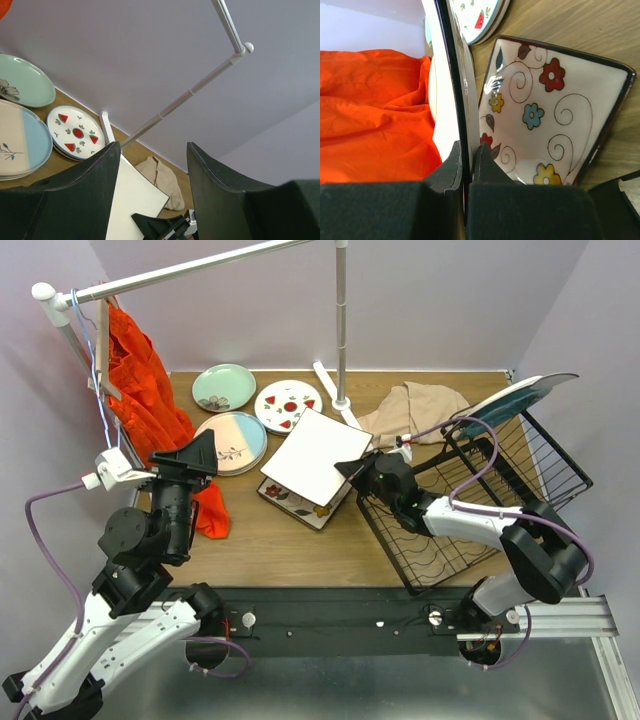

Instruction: Unload the plates from the dish rack

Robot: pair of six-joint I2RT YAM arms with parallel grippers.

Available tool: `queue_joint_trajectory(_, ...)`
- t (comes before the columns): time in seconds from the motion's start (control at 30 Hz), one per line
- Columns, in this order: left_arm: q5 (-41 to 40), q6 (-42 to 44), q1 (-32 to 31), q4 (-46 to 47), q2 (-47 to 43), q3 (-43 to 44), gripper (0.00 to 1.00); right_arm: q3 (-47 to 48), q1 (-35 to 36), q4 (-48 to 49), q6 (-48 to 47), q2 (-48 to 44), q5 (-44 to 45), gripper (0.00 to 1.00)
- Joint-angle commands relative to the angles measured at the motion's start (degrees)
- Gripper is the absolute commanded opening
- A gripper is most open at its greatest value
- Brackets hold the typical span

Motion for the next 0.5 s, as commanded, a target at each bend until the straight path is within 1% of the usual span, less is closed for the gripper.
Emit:
queue_joint_trajectory(0.0,0.56,1.22,0.13,1.90,-1.60,-0.93,0.64,1.04,0.21,14.47,3.85,-0.72,1.83,0.01)
queue_joint_trajectory(0.2,0.30,1.40,0.04,1.90,-1.34,-0.66,0.64,1.30,1.70,13.59,2.97,-2.22,4.65,0.01)
queue_joint_trajectory(0.47,0.83,2.10,0.04,1.73,-0.46,-0.32,0.64,3.06,5.31,13.33,1.65,0.68,7.19,0.01)
